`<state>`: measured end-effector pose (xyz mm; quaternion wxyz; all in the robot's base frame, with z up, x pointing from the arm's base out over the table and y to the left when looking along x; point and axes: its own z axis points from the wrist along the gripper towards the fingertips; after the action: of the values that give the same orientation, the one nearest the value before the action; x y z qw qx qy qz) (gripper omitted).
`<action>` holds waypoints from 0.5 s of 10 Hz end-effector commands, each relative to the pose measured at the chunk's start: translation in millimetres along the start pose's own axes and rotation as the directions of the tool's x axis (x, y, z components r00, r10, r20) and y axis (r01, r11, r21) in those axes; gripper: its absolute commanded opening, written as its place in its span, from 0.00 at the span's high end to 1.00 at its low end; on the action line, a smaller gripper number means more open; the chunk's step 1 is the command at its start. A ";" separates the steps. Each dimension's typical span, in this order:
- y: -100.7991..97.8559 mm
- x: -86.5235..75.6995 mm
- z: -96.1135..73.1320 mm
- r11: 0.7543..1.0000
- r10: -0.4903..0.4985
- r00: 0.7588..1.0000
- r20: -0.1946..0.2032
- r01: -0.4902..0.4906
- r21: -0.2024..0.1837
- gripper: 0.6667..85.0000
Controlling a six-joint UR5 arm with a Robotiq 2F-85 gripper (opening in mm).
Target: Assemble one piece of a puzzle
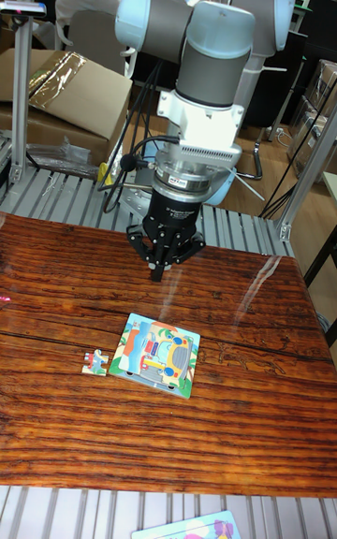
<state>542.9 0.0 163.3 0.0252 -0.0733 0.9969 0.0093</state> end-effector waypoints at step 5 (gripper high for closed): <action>-0.7 -0.3 -4.7 1.000 -0.016 1.000 -0.003 0.016 0.001 0.99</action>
<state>542.7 -1.8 164.6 0.0222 -0.0805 0.9965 0.0049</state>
